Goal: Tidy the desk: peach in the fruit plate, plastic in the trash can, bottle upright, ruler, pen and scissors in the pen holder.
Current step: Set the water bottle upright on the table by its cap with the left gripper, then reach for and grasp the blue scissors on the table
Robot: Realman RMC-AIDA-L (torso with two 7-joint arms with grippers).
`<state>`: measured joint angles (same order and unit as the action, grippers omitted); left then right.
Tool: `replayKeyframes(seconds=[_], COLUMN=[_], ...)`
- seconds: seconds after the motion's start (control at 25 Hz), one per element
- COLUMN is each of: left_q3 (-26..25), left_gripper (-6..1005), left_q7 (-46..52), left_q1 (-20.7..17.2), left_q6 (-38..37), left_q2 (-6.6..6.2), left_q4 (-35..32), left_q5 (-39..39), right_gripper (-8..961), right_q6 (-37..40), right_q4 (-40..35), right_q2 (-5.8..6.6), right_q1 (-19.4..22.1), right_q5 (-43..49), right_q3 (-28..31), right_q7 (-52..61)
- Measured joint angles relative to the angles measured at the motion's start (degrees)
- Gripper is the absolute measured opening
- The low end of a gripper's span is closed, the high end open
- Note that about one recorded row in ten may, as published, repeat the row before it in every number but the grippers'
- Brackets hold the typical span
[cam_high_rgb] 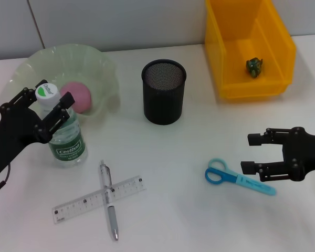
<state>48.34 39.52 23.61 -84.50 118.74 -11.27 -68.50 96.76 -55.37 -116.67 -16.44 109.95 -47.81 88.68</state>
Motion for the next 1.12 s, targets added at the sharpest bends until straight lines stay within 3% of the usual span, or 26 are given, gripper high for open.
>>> replayKeyframes(seconds=[0.68,0.76,0.84,0.88,1.12], left_q3=[-0.31,-0.11,-0.11,0.09,0.11], left_gripper=[680,711,772,802,815], left_q7=[3.89,10.42,10.42,15.11,24.86], left_q1=[-1.0,-4.04,-4.04,-5.55,-7.36], left_q6=[-3.86,-6.61,-6.61,-8.8,-11.89], left_q2=[-0.48,-0.63,-0.63,-0.91,-1.68], left_q4=[-1.42,-7.24,-7.24,-10.42,-16.3], left_q5=[0.01,-0.07,-0.07,-0.49,-5.29], right_gripper=[808,809,809,809,809], right_q6=[0.43,0.43,0.41,0.4,0.37], right_q4=[-0.18,-0.15,-0.17,-0.18,0.14], right_q2=[-0.05,-0.05,-0.05,-0.04,-0.37], right_q1=[0.25,0.27,0.32,0.34,0.24], right_q5=[-0.34,-0.35,-0.36,-0.39,-0.45], right_q3=[0.08,0.09,0.09,0.1,1.69], right_q7=[0.0,0.0,0.0,0.0,0.0])
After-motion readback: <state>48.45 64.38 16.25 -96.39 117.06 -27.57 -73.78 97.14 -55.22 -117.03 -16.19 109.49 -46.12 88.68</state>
